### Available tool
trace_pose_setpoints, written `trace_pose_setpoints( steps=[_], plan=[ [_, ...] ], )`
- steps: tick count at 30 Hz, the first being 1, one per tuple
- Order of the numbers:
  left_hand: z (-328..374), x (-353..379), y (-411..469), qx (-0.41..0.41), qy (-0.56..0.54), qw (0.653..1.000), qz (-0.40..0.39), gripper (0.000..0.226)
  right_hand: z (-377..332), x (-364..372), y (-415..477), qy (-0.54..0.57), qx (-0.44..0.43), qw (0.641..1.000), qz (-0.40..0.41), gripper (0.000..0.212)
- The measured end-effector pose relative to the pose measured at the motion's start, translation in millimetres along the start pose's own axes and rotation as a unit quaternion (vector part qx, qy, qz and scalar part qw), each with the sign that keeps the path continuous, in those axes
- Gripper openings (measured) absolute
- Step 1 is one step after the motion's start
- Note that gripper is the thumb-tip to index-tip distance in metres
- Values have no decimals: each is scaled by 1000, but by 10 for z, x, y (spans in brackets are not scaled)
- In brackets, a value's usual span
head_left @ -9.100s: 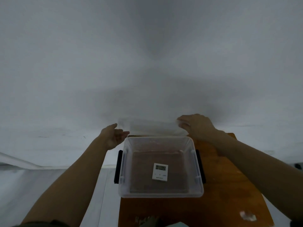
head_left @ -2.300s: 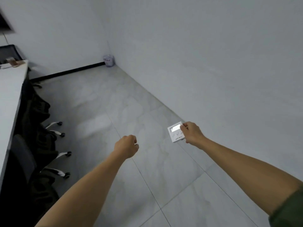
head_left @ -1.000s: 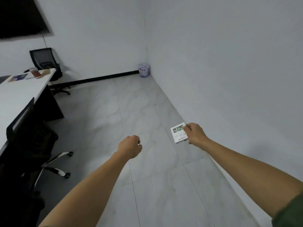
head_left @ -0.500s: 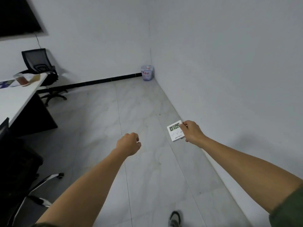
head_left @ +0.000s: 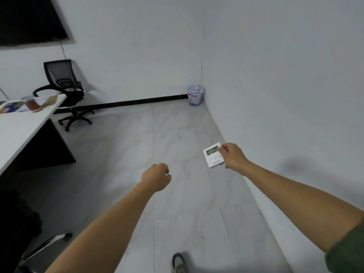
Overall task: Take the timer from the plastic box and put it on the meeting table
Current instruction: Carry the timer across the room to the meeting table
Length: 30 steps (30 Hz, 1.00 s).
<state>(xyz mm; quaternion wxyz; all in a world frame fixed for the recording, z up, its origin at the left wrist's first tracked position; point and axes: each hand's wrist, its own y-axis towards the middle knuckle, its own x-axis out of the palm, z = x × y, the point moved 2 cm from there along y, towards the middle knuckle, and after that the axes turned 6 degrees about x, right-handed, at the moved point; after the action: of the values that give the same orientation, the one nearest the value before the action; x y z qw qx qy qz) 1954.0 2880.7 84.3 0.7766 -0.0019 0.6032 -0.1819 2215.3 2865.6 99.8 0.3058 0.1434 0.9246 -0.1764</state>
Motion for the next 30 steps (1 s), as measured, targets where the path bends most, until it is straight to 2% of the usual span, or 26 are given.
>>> trace_pose_setpoints(
  steps=[8,17,26,30],
  plan=[
    [-590,-551,1920,7,1,1000,7,33,-832,453,1780,3,1,1000,1,31],
    [-978,-1129,3615,4,-9,1000,7,32,-1727,727,3373,9,-12,1000,-11,31],
    [-1314,-1440,5477,-33,-18,999,17,31,-2327,1125,5338,-11,-41,998,-36,30],
    [-1449,-1755,6282,-66,-42,996,35,31,-2807,1243,6338,-29,-61,996,-60,29]
  ],
)
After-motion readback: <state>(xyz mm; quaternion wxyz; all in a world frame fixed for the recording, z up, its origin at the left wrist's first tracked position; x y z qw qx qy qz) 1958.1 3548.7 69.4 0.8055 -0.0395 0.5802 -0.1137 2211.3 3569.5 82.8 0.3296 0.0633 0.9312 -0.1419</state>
